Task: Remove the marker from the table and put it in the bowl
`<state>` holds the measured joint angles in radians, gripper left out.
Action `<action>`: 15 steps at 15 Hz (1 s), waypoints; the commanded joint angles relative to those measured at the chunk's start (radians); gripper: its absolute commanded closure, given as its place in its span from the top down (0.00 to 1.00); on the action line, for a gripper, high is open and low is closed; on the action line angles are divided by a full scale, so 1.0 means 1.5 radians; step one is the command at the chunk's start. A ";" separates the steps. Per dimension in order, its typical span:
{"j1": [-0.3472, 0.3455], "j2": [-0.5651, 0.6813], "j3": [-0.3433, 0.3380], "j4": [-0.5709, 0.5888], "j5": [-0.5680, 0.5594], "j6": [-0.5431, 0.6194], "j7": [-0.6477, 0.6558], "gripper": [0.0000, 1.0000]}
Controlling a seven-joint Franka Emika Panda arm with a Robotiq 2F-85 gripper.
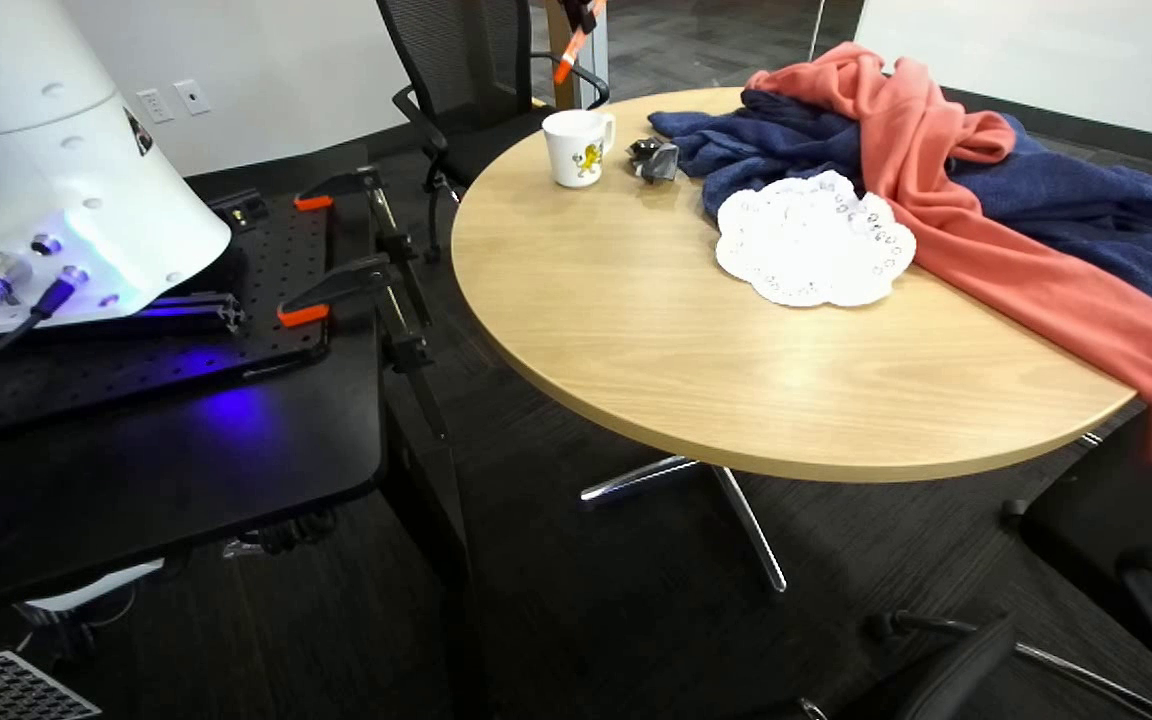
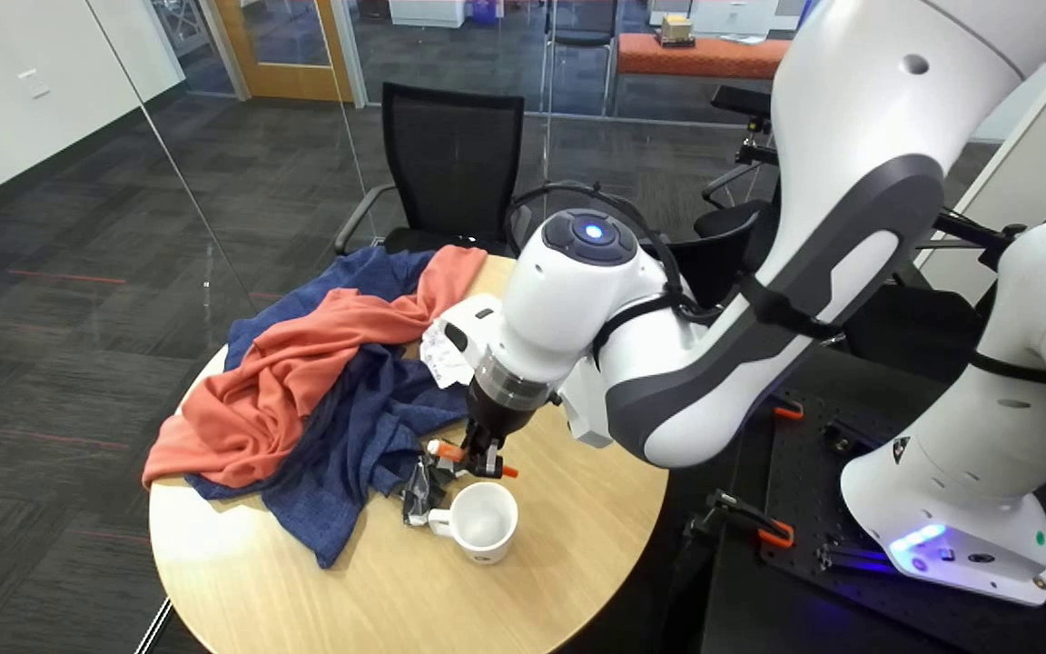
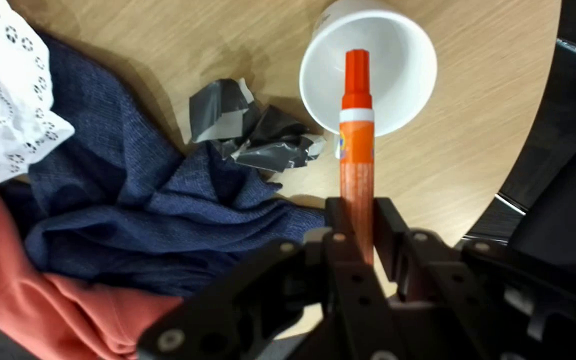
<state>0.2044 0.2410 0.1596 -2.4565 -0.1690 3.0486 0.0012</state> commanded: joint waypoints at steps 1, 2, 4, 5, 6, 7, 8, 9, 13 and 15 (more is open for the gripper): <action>-0.024 0.025 0.036 -0.004 0.020 0.064 -0.054 0.04; -0.028 0.037 0.042 -0.002 0.018 0.078 -0.060 0.04; -0.036 0.058 0.050 0.003 0.010 0.096 -0.072 0.04; -0.037 0.068 0.046 0.005 0.005 0.104 -0.077 0.04; -0.041 0.077 0.047 0.007 0.000 0.114 -0.085 0.04; -0.044 0.088 0.046 0.010 -0.005 0.124 -0.092 0.04; -0.049 0.099 0.046 0.013 -0.009 0.135 -0.100 0.04; -0.053 0.106 0.047 0.015 -0.013 0.143 -0.106 0.04; -0.077 0.145 0.062 0.026 -0.028 0.171 -0.119 0.04; -0.085 0.160 0.069 0.031 -0.033 0.174 -0.120 0.04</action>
<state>0.1162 0.4400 0.2330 -2.4318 -0.1944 3.2774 -0.1546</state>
